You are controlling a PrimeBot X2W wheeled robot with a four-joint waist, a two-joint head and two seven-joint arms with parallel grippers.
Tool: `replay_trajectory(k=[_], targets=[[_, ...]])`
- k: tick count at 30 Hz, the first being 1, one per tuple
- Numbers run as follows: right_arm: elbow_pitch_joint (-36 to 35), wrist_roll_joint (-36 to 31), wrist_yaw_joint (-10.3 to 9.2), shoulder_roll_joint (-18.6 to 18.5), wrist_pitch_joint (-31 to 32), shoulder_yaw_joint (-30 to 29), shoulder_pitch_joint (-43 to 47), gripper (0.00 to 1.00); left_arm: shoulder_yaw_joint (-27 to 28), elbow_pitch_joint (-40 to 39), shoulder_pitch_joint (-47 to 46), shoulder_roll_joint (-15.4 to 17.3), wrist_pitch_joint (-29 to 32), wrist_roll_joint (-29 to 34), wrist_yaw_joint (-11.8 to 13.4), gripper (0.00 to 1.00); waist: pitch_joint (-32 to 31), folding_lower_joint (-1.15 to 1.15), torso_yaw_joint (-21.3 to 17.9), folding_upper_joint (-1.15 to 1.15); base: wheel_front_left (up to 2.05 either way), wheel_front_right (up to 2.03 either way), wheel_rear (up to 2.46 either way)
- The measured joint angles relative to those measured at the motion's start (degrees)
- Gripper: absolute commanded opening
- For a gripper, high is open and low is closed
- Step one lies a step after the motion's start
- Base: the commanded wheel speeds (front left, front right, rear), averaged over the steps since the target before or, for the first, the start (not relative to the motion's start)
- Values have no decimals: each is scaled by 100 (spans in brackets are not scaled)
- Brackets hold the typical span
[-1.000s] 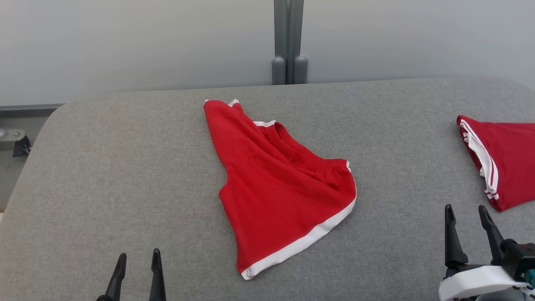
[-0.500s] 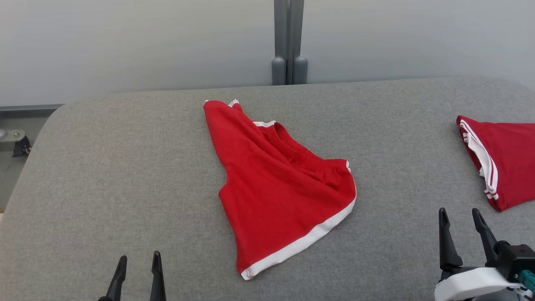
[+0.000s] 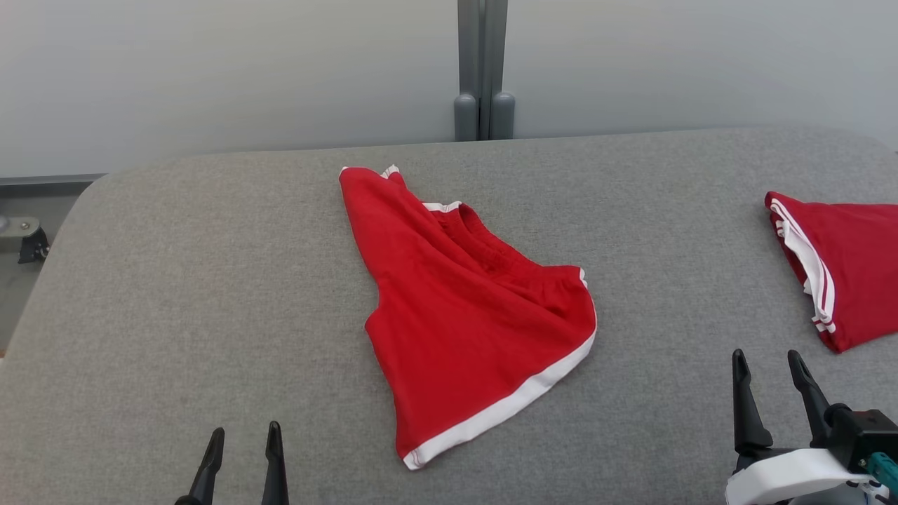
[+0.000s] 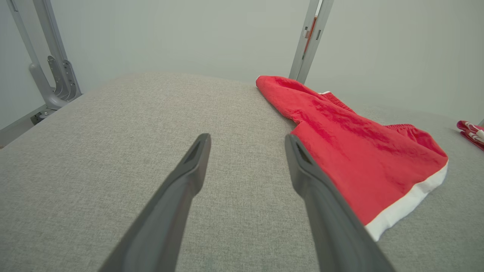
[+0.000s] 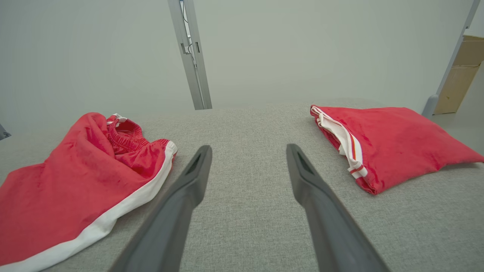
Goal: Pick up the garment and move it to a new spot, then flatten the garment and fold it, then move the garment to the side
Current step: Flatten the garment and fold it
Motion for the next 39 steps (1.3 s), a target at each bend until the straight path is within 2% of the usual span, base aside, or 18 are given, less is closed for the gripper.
replay_trajectory(k=[7, 10, 15, 17, 22, 26, 31, 33, 39], targets=[[5, -7, 0, 0, 0, 64, -53, 100, -268, 129, -175, 0, 0, -30, 30, 100, 57, 0, -73, 0, 0, 0, 0], [-22, -21, 0, 0, 0, 83, -148, 100, -573, 335, -476, 1, 1, 101, 26, 100, 119, 0, -150, 0, 0, 0, 0], [-115, -10, -1, 0, 0, 136, -400, 100, -1426, 756, -1663, -1, 125, 198, -71, 100, 333, 0, -323, 0, 0, 0, 0], [-144, 19, -1, -1, 0, 188, -516, 100, -1828, 886, -2309, -4, 367, 182, -122, 100, 451, 0, -396, 0, 0, 0, 0], [-199, 192, 0, -2, 0, 475, -1009, 100, -2810, 1244, -4072, -14, 1407, 16, -222, 100, 875, 0, -643, 0, 0, 0, 0], [-172, 428, -1, -8, 0, 615, -1194, 100, -3279, 1751, -5161, -18, 2245, -224, -243, 100, 1243, 0, -915, 0, 0, 0, 0], [-59, 590, -1, -8, 0, 660, -1215, 100, -3701, 2318, -5988, -18, 3012, -493, -233, 100, 1615, 0, -1300, 0, 0, 0, 0], [-19, 634, -1, -12, 0, 721, -1245, 100, -3788, 2574, -6241, -24, 3194, -505, -156, 100, 1745, 0, -1473, 0, 0, 0, 0], [9, 788, -1, -10, 0, 804, -1329, 100, -3966, 3214, -6641, -18, 3773, -570, -92, 100, 2025, 0, -1902, 0, 0, 0, 0]])
